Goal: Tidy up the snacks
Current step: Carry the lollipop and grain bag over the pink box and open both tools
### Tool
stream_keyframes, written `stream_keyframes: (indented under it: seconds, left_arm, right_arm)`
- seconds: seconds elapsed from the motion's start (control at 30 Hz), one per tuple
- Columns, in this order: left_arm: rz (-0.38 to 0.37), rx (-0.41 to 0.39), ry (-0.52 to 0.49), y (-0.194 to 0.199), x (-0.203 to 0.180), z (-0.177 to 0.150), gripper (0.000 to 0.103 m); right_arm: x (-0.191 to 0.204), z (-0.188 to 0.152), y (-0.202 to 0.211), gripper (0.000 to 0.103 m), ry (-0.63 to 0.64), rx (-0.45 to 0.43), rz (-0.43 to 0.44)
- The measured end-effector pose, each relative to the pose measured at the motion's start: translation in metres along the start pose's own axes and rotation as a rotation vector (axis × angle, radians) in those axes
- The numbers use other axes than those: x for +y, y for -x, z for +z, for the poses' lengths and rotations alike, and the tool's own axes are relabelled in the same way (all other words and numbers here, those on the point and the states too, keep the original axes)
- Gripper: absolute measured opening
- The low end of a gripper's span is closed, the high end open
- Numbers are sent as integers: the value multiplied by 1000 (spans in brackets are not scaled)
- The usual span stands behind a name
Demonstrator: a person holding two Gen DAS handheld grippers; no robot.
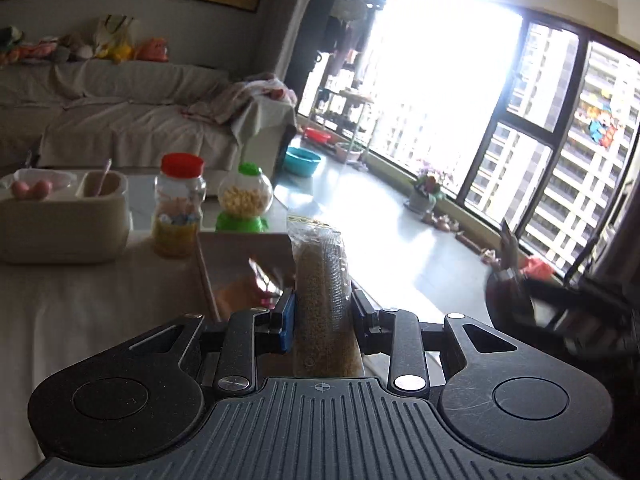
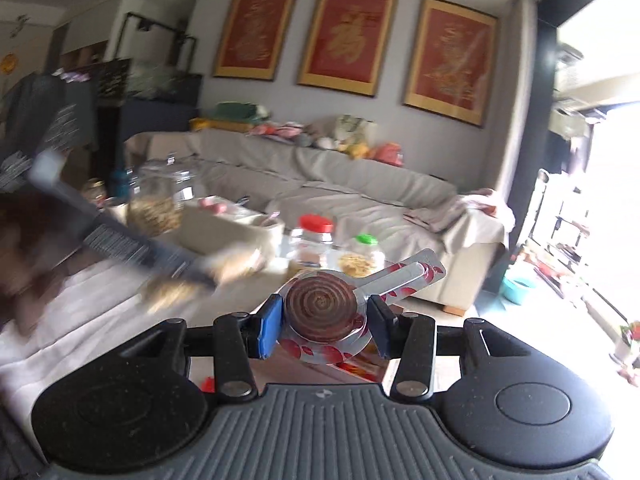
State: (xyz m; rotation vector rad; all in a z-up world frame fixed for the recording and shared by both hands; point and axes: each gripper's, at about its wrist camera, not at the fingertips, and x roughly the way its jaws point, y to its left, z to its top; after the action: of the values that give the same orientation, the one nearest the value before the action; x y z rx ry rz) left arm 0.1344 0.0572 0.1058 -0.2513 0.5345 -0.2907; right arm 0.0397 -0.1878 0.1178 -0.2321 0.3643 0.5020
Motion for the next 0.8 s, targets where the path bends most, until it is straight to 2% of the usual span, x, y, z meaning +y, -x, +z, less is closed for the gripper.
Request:
stream_keyframes:
  seconds: [0.1,0.2,0.27,0.33,0.47,0.6,0.67,0.8]
  left_arm:
    - [-10,55,88,-68,19,25,34]
    - [6,160,174,-134,45,19,34]
    - [37,221,179,-169,59,7,34]
    - [57,210,158,-184,69,1,37]
    - [-7,74,217,-163,84,16,35]
    - [1,-26,239,-120,93,27,35]
    - [16,-31,242,-99,95,19,35]
    - [9,34,252,-74,95,-17,35]
  right_arm:
    - [-15,-10,-11,46,-38,34,-11]
    - [-28,-25,-27,46,-57,91,-18]
    - [-36,-33,-44,46,-64,135,-31]
    - [-42,-38,-59,46,-66,165,-48]
    - [-51,-35,-95,46,-91,177,-32]
    - [-57,-22,-142,46,-105,169,21]
    - [-63,-14,-172,46,-169,177,80]
    - [-75,-5,-231,46,-319,216,168]
